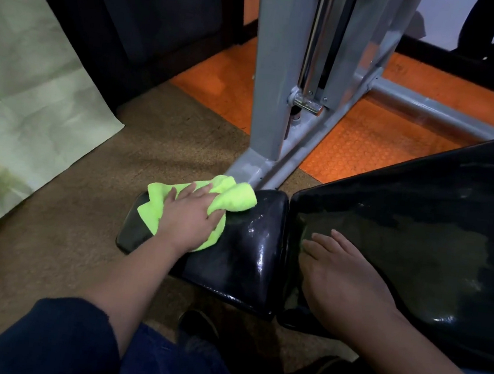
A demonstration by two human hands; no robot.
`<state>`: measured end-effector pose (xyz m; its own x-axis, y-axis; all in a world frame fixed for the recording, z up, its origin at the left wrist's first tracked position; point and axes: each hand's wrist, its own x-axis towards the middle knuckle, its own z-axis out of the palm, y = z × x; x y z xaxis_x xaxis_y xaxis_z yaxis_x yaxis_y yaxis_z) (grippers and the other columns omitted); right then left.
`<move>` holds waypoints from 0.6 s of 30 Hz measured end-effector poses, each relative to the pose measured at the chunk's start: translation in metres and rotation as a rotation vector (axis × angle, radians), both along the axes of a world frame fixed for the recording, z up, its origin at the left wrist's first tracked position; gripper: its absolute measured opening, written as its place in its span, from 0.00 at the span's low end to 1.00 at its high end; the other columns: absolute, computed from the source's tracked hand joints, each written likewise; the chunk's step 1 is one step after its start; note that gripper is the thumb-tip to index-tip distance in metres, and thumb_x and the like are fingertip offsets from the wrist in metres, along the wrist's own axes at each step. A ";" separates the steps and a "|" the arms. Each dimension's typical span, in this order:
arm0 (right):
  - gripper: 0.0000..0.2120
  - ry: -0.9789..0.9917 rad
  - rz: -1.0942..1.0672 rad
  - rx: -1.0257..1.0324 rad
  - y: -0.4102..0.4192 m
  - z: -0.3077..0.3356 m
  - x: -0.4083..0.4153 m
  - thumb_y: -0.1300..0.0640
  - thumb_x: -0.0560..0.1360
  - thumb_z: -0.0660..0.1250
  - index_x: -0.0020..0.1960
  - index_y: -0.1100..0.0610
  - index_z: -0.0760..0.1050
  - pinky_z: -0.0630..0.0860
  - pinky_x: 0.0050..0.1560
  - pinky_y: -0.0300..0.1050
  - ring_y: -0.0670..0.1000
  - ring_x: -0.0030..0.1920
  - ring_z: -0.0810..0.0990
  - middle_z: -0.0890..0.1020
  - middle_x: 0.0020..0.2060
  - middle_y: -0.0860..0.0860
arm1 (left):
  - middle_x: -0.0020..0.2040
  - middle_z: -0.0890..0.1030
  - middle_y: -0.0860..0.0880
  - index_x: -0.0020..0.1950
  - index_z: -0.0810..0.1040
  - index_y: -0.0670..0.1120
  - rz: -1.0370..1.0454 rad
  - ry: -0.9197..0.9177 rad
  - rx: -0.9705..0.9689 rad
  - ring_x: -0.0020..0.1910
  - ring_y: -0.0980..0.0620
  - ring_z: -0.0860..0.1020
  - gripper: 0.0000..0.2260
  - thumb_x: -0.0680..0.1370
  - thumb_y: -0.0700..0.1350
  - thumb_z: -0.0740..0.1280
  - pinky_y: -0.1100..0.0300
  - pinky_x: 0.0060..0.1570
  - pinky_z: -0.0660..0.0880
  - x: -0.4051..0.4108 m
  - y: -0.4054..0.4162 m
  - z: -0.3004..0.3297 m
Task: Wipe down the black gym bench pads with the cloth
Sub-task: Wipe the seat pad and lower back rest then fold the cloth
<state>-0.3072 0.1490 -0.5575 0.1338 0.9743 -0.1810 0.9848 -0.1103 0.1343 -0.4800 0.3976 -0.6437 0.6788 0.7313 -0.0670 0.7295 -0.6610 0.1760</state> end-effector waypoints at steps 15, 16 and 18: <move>0.16 0.032 -0.017 0.003 0.001 0.000 0.000 0.53 0.72 0.62 0.55 0.55 0.82 0.57 0.74 0.56 0.56 0.65 0.77 0.82 0.58 0.54 | 0.76 0.64 0.55 0.72 0.69 0.55 0.058 0.007 0.036 0.77 0.47 0.58 0.23 0.79 0.61 0.55 0.41 0.74 0.52 -0.017 -0.006 0.002; 0.16 0.033 -0.015 0.006 0.000 0.000 0.000 0.54 0.72 0.61 0.55 0.55 0.83 0.58 0.74 0.56 0.56 0.65 0.77 0.82 0.58 0.54 | 0.76 0.64 0.55 0.72 0.69 0.55 0.022 -0.008 0.042 0.77 0.47 0.57 0.24 0.79 0.62 0.54 0.41 0.74 0.52 -0.021 -0.012 0.000; 0.18 0.037 -0.013 -0.001 0.000 0.001 0.000 0.54 0.73 0.59 0.55 0.56 0.83 0.59 0.73 0.56 0.57 0.64 0.77 0.83 0.57 0.55 | 0.77 0.62 0.56 0.72 0.68 0.57 -0.066 -0.011 0.041 0.77 0.49 0.55 0.25 0.77 0.63 0.52 0.41 0.74 0.51 -0.038 -0.017 -0.005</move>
